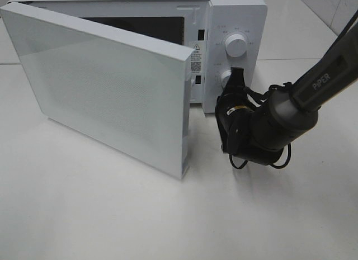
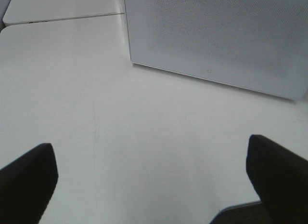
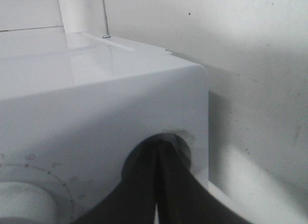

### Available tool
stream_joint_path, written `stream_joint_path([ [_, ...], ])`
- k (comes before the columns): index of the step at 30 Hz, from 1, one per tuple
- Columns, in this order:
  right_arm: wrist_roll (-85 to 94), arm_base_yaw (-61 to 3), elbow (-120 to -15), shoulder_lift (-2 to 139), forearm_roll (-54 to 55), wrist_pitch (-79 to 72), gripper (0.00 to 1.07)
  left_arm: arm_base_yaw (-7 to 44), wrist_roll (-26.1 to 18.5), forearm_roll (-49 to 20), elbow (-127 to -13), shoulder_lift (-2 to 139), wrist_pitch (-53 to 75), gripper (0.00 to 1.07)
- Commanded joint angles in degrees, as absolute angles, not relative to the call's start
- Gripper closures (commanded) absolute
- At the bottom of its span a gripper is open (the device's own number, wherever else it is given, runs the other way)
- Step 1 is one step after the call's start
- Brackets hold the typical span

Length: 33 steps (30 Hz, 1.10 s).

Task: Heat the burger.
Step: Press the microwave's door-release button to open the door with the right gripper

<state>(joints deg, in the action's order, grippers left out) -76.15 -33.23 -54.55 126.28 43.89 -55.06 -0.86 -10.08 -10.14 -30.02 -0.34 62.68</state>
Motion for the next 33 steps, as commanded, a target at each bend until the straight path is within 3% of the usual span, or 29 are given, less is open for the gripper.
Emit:
stream_joint_path([
  [1,-76.5,-31.3,-60.5,126.5,34.4,-69.7,1.07,-0.6,-9.6,-10.1,-29.9,-1.3,61.8,0.07],
  [10,-75.8,-31.5,-57.7,124.9,34.5,-67.4,1.07,-0.6,-9.6,-10.1,-29.9,-1.3,61.8,0.07],
  [33,-58.7,-31.5,-46.4,112.9,38.5,-37.7,1.07,-0.6,-9.6,-10.1,-29.9,-1.3,61.8,0.07],
])
